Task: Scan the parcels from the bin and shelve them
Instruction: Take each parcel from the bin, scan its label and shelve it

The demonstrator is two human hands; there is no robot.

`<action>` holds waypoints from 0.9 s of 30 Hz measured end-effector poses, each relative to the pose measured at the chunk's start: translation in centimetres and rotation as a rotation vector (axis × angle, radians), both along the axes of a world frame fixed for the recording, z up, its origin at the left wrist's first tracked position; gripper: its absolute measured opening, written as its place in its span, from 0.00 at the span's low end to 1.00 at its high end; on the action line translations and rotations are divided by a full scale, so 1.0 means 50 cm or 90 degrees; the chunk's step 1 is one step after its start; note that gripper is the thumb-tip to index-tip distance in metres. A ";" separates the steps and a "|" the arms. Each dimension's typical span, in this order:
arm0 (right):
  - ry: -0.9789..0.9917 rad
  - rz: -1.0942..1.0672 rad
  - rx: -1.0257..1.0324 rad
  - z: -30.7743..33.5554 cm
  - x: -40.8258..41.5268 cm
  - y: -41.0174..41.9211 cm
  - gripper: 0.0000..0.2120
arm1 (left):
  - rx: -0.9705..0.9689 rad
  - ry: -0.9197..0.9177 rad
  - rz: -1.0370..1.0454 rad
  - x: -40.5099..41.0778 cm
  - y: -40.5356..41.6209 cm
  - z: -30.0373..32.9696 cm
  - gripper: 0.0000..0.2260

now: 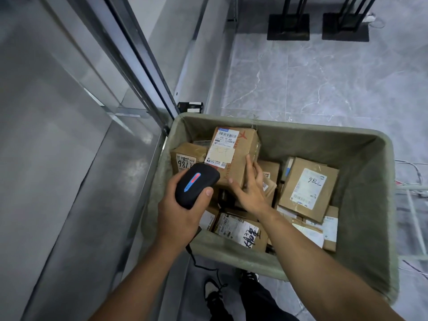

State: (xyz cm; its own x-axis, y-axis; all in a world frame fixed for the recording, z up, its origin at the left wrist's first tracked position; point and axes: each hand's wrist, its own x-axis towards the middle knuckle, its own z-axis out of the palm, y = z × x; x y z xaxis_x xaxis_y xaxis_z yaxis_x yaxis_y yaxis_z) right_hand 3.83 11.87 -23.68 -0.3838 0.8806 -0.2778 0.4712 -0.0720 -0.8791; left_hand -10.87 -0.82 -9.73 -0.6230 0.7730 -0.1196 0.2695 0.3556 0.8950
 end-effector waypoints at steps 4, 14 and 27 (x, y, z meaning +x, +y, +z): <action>0.022 -0.032 0.028 -0.005 -0.016 -0.006 0.42 | 0.010 0.000 0.007 -0.008 -0.009 -0.003 0.26; -0.030 -0.112 0.096 0.010 -0.042 0.007 0.33 | 0.012 -0.019 0.006 -0.018 -0.031 -0.011 0.28; 0.172 -0.201 -0.034 0.115 0.038 -0.029 0.23 | 0.065 -0.050 0.001 -0.043 -0.049 0.022 0.28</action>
State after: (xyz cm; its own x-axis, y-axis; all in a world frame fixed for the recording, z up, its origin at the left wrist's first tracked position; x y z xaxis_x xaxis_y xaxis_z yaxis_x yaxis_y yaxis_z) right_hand 5.74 10.42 -17.92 -0.1626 0.9537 -0.2531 0.1711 -0.2253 -0.9591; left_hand -13.03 -3.28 -8.65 -0.6156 0.7830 -0.0885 0.1964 0.2613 0.9451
